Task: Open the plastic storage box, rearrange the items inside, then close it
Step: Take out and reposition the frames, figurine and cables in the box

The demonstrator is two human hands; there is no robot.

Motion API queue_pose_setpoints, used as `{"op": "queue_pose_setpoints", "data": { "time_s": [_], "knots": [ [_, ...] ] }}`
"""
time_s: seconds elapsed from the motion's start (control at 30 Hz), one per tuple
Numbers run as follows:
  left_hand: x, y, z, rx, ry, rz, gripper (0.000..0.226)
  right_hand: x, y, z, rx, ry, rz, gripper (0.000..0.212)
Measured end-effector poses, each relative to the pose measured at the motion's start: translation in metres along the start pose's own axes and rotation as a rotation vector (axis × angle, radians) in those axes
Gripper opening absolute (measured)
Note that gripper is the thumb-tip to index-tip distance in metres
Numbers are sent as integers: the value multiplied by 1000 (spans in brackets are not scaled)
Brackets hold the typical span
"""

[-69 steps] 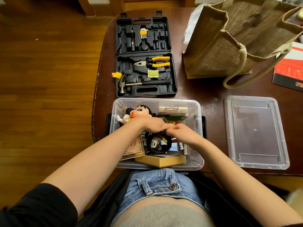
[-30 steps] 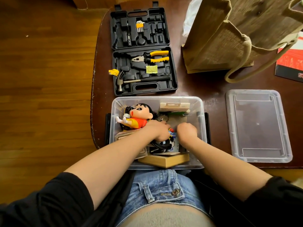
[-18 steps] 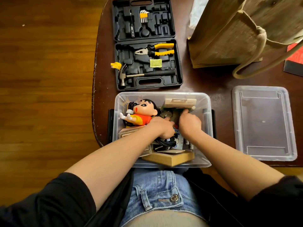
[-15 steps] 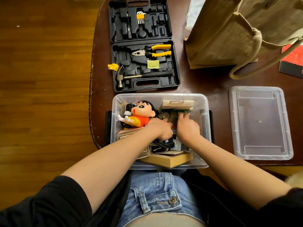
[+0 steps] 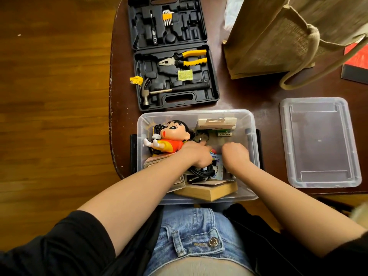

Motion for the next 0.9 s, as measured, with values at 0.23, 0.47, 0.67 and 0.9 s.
{"op": "queue_pose_setpoints", "data": {
  "time_s": [0.23, 0.47, 0.67, 0.9],
  "knots": [
    [-1, -2, 2, 2, -7, -8, 55, 7, 11, -3, 57, -40, 37, 32],
    [-1, -1, 2, -2, -7, -4, 56, 8, 14, -3, 128, -44, 136, 27],
    [0, 0, 0, -2, -3, -8, 56, 10, 14, 1, 54, -49, 67, 25],
    [0, 0, 0, 0, -10, 1, 56, 5, 12, 0, 89, 7, -95, 29]
  ]
}}
Point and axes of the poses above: each hand's wrist, its own z-axis away from the middle knuckle, its own y-axis out of the palm, x = y × z, the point moved 4 cm from there along -z, towards the middle knuckle, and after that the axes turned 6 degrees about y, right-handed, at the moved point
